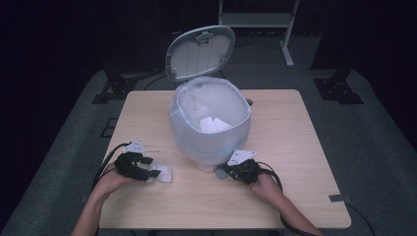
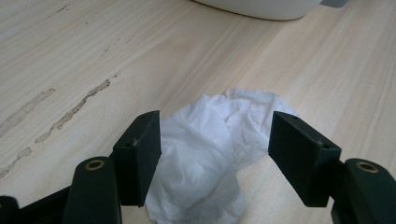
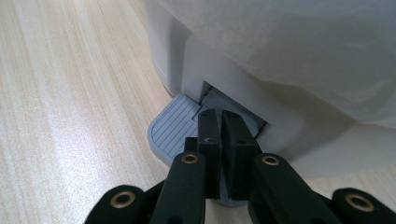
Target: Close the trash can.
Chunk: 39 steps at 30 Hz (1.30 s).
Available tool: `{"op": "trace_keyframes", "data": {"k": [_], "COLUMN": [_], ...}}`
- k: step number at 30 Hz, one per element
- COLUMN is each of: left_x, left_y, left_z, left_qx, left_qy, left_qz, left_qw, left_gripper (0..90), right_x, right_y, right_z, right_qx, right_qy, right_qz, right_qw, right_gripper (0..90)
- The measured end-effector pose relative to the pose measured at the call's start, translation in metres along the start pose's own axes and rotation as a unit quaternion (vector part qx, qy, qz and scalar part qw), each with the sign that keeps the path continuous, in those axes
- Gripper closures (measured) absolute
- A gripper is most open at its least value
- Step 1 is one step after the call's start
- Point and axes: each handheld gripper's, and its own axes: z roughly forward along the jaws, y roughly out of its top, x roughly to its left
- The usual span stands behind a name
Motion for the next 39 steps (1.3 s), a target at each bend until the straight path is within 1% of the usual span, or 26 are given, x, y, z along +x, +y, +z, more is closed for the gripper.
{"op": "trace_keyframes", "data": {"k": [2,4,6,8,10,11,12,19,22,26,27,29,31,34,37,39], "left_x": [0.0,0.0,-0.001,-0.001,-0.002,-0.001,-0.001,-0.001,-0.002,-0.003,-0.004,-0.003,-0.002,-0.002,-0.004,-0.005], "left_y": [0.0,0.0,-0.001,-0.002,-0.002,-0.003,-0.004,-0.005,-0.005,-0.006,-0.007,-0.008,-0.009,-0.009,-0.009,-0.009], "left_z": [0.001,0.003,0.006,0.007,0.009,0.01,0.011,0.016,0.017,0.018,0.018,0.02,0.02,0.02,0.02,0.02], "left_qx": [-0.002,0.003,0.012,0.013,0.017,0.02,0.019,0.029,0.027,0.029,0.034,0.036,0.034,0.033,0.035,0.037], "left_qy": [-0.001,-0.003,0.0,-0.001,0.0,-0.001,-0.002,0.002,0.004,0.009,0.01,0.01,0.01,0.011,0.018,0.021], "left_qz": [-0.001,0.001,0.001,0.001,0.002,0.003,0.003,0.011,0.013,0.017,0.019,0.015,0.012,0.011,0.02,0.023], "left_qw": [1.0,1.0,0.9999,0.9999,0.9999,0.9998,0.9998,0.9995,0.9995,0.9994,0.9992,0.9992,0.9993,0.9993,0.999,0.9988], "left_gripper": [37.0,39.0,40.1,43.0,43.2,41.8,41.1,41.6,41.6,43.9,44.8,46.1,47.2,47.8,47.7,47.7], "right_x": [0.0,0.0,0.0,0.0,0.0,0.0,0.0,0.0,0.0,0.0,0.0,0.0,0.0,0.0,0.0,0.0], "right_y": [0.0,0.0,0.0,0.0,0.0,0.0,0.0,0.0,0.0,0.0,0.0,0.0,0.0,0.0,0.0,0.0], "right_z": [0.0,0.0,0.0,0.0,0.0,0.0,0.0,0.0,0.0,0.0,0.0,0.0,0.0,0.0,0.0,0.0], "right_qx": [0.0,0.0,0.0,0.0,0.0,0.0,0.0,0.0,0.0,0.0,0.0,0.0,0.0,0.0,0.0,0.0], "right_qy": [0.0,0.001,0.001,0.001,0.001,0.001,0.001,0.0,0.0,0.0,0.0,0.0,0.0,0.0,-0.001,-0.001], "right_qz": [0.0,0.002,0.002,0.001,0.0,-0.001,-0.001,0.0,-0.001,-0.002,-0.001,-0.001,-0.001,-0.001,-0.002,-0.002], "right_qw": [1.0,1.0,1.0,1.0,1.0,1.0,1.0,1.0,1.0,1.0,1.0,1.0,1.0,1.0,1.0,1.0], "right_gripper": [86.1,86.1,86.1,86.1,86.0,86.0,86.1,86.0,86.0,86.1,86.0,86.0,86.0,86.0,86.0,86.0]}}
